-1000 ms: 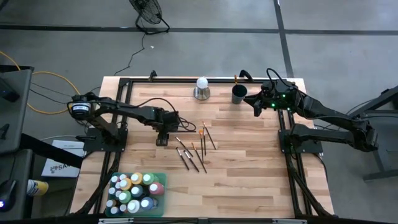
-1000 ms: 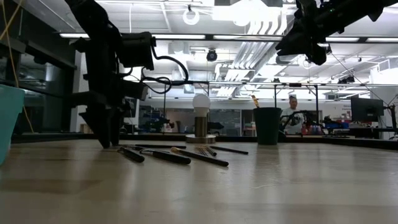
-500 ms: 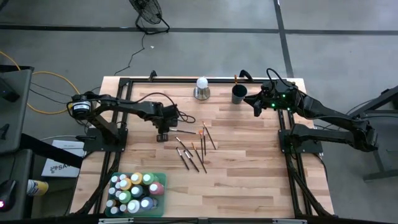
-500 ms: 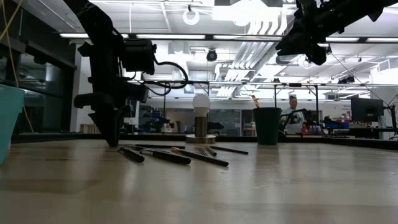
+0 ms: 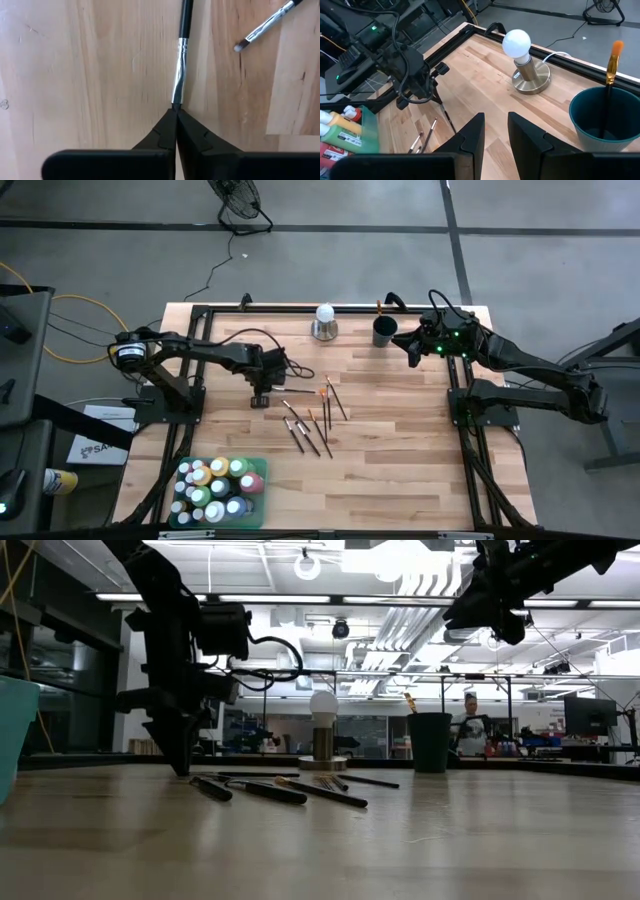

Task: Pick & Place Paint Supplies
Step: Put the silver paint brush into the black cup

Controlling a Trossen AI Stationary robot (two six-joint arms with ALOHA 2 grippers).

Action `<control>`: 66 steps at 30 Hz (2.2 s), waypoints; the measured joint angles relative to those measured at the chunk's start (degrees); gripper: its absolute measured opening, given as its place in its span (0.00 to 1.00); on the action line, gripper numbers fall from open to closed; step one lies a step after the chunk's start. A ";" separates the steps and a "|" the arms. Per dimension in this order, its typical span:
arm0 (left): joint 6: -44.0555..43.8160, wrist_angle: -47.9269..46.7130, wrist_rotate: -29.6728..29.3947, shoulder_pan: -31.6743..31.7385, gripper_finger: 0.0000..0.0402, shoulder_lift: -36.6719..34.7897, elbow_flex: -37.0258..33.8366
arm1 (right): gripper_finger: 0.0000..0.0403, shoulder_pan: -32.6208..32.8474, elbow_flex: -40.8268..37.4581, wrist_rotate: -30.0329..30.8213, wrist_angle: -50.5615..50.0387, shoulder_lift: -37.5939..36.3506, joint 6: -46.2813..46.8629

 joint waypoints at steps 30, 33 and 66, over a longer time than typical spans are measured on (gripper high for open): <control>4.12 -25.15 -7.12 -0.03 0.00 -0.20 38.02 | 0.22 11.89 6.85 -1.92 7.79 5.87 -8.81; 4.18 -25.95 -8.48 -0.03 0.00 -0.22 39.95 | 0.28 15.16 12.71 1.19 3.45 11.54 -13.59; 0.08 -29.29 -8.78 -0.01 0.00 -0.22 40.47 | 0.57 29.51 35.21 42.26 10.21 56.27 -53.68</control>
